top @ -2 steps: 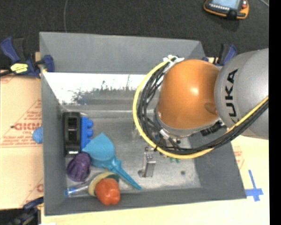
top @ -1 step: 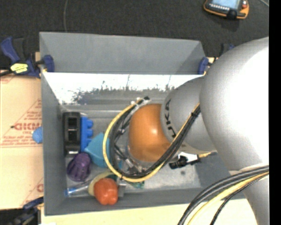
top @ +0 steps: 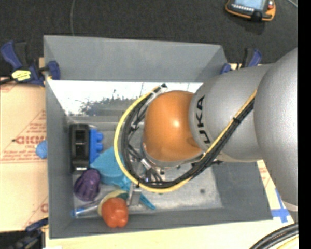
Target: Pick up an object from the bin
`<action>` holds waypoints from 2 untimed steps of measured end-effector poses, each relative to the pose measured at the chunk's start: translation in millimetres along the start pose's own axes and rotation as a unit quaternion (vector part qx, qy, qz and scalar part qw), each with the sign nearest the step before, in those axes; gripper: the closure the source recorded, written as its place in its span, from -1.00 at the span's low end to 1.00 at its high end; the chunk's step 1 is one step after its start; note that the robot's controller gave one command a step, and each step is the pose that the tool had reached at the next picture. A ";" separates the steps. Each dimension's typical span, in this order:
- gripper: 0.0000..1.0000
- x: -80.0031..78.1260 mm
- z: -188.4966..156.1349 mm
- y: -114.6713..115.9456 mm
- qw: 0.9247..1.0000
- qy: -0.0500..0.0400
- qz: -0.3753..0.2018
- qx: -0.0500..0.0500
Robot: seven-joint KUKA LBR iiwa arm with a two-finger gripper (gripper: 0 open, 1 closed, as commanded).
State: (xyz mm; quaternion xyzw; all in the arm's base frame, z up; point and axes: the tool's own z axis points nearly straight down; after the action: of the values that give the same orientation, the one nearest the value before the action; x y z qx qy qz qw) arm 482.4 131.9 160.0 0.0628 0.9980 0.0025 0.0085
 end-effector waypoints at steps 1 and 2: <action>-1.00 2.9 86.6 -17.3 1.000 0.004 0.024 0.002; -1.00 5.7 87.9 -19.4 0.999 -0.002 0.047 -0.001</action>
Offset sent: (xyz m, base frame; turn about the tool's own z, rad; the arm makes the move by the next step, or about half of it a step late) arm -0.0095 -0.0185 -0.0900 0.1236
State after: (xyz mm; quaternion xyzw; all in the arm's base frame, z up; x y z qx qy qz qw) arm 475.9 113.8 71.9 0.1100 0.9939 0.0042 0.0106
